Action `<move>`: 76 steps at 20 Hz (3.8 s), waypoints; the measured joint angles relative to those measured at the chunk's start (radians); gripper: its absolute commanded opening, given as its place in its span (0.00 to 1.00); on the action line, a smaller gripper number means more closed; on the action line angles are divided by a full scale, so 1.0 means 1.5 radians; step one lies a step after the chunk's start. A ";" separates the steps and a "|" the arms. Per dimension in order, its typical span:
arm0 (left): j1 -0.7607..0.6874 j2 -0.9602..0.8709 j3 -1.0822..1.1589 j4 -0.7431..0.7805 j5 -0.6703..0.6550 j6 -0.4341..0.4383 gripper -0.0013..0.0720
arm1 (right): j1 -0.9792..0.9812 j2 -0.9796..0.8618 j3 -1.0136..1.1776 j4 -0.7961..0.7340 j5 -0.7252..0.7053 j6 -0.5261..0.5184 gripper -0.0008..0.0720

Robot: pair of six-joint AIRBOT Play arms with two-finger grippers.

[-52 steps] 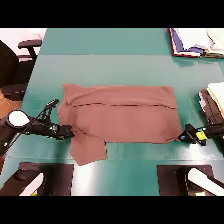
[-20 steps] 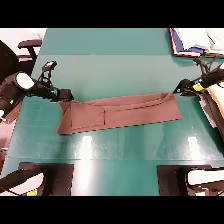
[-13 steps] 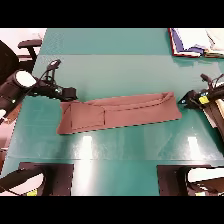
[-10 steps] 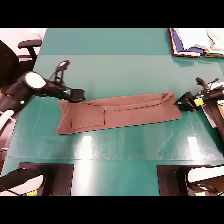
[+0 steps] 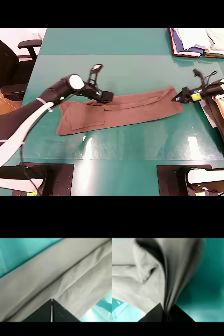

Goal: Fold the shirts.

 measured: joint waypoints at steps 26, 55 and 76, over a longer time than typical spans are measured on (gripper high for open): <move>0.092 0.050 0.104 0.050 0.019 -0.035 0.05 | 0.434 0.123 0.246 0.181 -0.061 0.103 0.03; 0.239 0.319 0.082 0.163 -0.104 -0.014 0.05 | 0.362 -0.171 0.097 0.091 -0.100 0.086 0.85; 0.042 0.311 0.082 0.159 -0.039 0.003 0.05 | -0.001 -0.045 0.379 -0.090 -0.043 0.186 0.03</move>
